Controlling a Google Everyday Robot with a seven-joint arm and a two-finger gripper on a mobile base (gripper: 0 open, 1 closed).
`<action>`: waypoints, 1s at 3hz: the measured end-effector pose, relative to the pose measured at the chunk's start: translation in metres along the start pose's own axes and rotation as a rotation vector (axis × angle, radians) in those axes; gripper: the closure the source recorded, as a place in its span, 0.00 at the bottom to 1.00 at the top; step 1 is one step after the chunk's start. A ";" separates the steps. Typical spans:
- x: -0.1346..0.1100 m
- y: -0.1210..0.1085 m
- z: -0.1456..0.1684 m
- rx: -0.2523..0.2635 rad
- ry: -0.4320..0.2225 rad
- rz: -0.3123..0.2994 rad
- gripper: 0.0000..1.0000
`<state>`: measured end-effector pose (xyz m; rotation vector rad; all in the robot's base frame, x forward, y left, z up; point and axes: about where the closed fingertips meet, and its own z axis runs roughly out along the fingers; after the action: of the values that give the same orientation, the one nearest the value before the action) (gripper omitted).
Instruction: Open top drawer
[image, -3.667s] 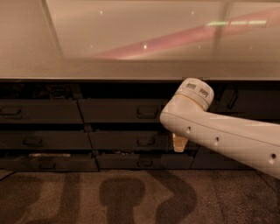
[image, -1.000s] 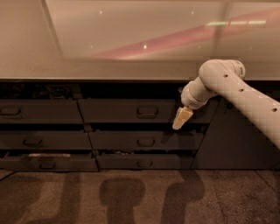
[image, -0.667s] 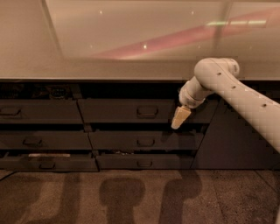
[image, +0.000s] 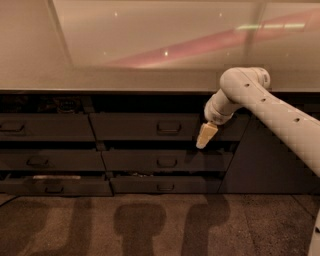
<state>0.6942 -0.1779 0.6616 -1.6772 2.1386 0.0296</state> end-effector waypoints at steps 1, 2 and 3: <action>0.000 0.000 0.000 0.000 0.000 0.000 0.19; 0.000 0.000 0.000 0.000 0.000 0.000 0.42; 0.000 0.000 0.000 0.000 0.000 0.000 0.66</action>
Offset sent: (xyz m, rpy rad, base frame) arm 0.0000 0.0000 0.0000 0.0000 0.0000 0.0000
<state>0.6942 -0.1779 0.6615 -1.6773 2.1386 0.0297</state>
